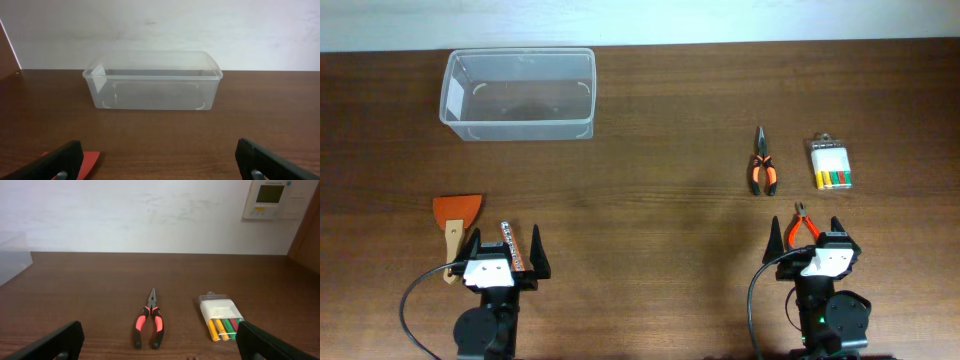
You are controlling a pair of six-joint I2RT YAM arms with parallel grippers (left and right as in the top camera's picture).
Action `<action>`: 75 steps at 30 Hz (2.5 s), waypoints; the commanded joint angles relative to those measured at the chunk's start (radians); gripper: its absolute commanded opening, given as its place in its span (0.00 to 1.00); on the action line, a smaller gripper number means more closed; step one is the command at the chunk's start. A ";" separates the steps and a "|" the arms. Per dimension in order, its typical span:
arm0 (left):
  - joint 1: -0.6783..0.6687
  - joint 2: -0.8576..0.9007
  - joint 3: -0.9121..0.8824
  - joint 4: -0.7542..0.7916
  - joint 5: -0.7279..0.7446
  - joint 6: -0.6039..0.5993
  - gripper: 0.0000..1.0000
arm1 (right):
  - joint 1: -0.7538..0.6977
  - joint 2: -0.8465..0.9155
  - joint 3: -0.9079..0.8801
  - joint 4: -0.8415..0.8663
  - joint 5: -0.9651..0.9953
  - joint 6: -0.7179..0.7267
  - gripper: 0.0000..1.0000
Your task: Pack container
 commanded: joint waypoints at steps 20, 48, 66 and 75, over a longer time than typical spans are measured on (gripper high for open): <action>0.005 0.290 0.417 -0.197 0.167 -0.063 0.99 | 0.010 0.332 0.346 -0.283 -0.363 0.244 0.99; -0.005 1.607 1.651 -0.771 0.365 0.008 0.32 | 0.010 1.131 1.306 -1.149 -0.281 0.108 0.43; -0.073 2.138 1.997 -0.758 0.180 0.009 0.02 | 0.010 1.154 1.306 -1.068 -0.280 0.084 0.04; -0.075 2.197 1.996 -0.811 0.157 0.017 0.02 | 0.010 1.154 1.306 -1.079 -0.281 0.085 0.04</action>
